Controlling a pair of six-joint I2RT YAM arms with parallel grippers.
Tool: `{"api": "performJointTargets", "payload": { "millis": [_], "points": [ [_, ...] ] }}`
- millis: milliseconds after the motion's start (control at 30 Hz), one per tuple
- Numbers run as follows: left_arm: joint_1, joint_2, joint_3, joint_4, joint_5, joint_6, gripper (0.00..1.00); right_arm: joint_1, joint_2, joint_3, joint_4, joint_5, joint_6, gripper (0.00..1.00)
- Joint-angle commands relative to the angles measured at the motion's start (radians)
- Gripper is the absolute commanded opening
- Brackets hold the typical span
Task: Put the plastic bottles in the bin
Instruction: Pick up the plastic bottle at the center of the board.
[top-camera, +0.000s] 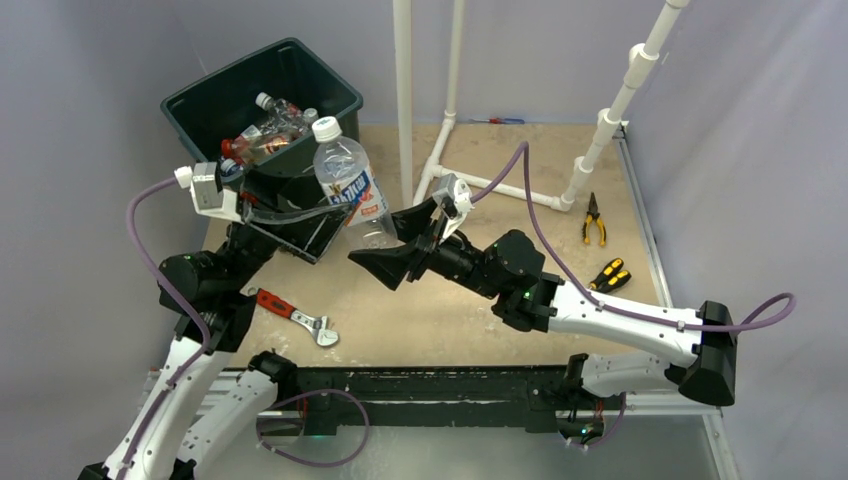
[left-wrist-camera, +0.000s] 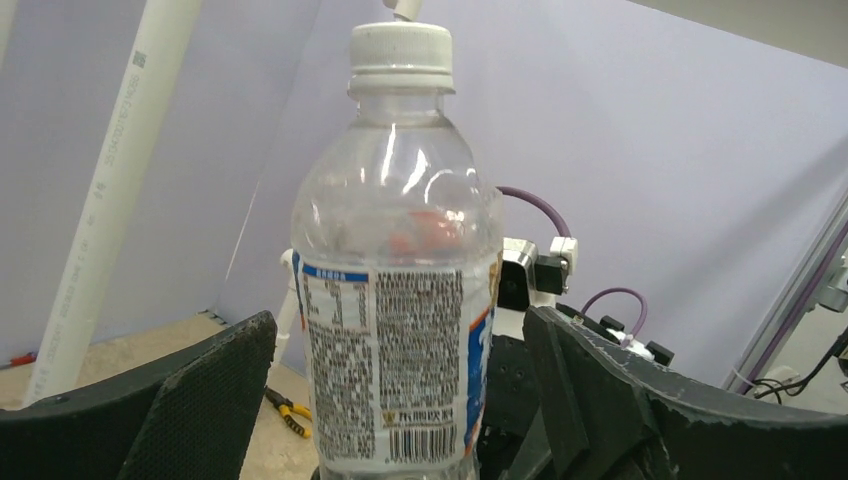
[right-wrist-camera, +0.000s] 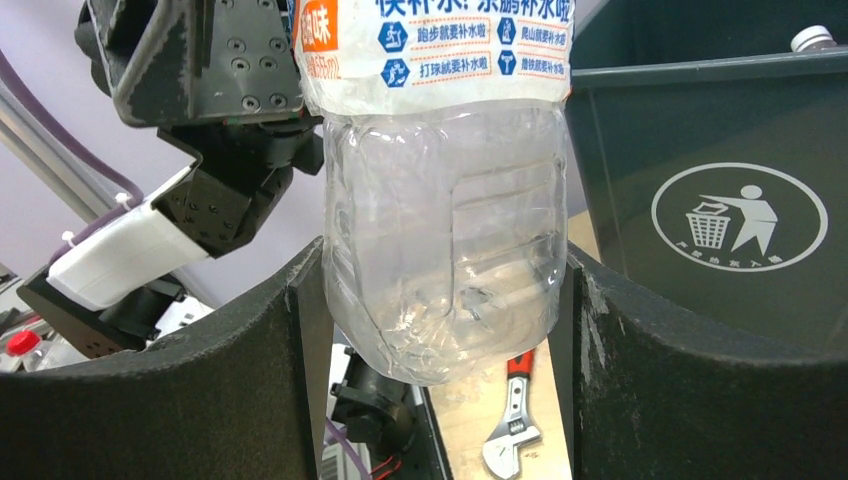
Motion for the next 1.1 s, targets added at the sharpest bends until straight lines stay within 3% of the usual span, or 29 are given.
{"api": "performJointTargets", "payload": {
  "millis": [0,233,333,367,433,533,567,600,667,700,800,900,1067],
  "points": [
    [0.000,0.058,0.070,0.009,0.009,0.023,0.94,-0.002,-0.027,-0.003,-0.002,0.011,-0.038,0.28],
    [0.000,0.114,0.059,0.098,0.108,-0.029,0.90,-0.002,-0.016,0.017,-0.056,-0.016,-0.053,0.27],
    [0.000,0.127,0.047,0.140,0.141,-0.046,0.69,-0.002,-0.011,0.024,-0.069,-0.027,-0.051,0.31],
    [0.000,0.129,0.047,0.141,0.145,-0.045,0.59,-0.002,-0.010,0.029,-0.080,-0.029,-0.047,0.36],
    [0.000,0.129,0.056,0.128,0.135,-0.034,0.44,-0.002,-0.013,0.035,-0.100,-0.037,-0.038,0.61],
    [0.000,0.130,0.086,0.064,0.098,0.018,0.27,-0.002,-0.038,0.041,-0.144,-0.036,-0.025,0.90],
    [0.000,0.131,0.096,0.042,0.079,0.039,0.27,-0.002,-0.060,0.039,-0.161,-0.029,-0.021,0.98],
    [0.000,0.134,0.115,0.010,0.055,0.071,0.28,-0.002,-0.079,0.037,-0.180,-0.025,-0.021,0.99],
    [0.000,0.146,0.180,-0.105,-0.011,0.177,0.42,-0.002,-0.133,0.022,-0.227,0.001,-0.030,0.99],
    [0.000,0.156,0.231,-0.188,-0.070,0.243,0.46,-0.002,-0.166,0.010,-0.256,0.021,-0.035,0.99],
    [0.000,0.194,0.360,-0.361,-0.342,0.406,0.47,-0.002,-0.288,-0.072,-0.320,0.102,-0.042,0.99],
    [0.000,0.254,0.434,-0.383,-0.594,0.524,0.46,-0.002,-0.413,-0.188,-0.351,0.158,-0.028,0.99],
    [0.002,0.446,0.552,-0.362,-0.879,0.688,0.48,-0.002,-0.541,-0.308,-0.375,0.233,-0.021,0.99]
  ]
}}
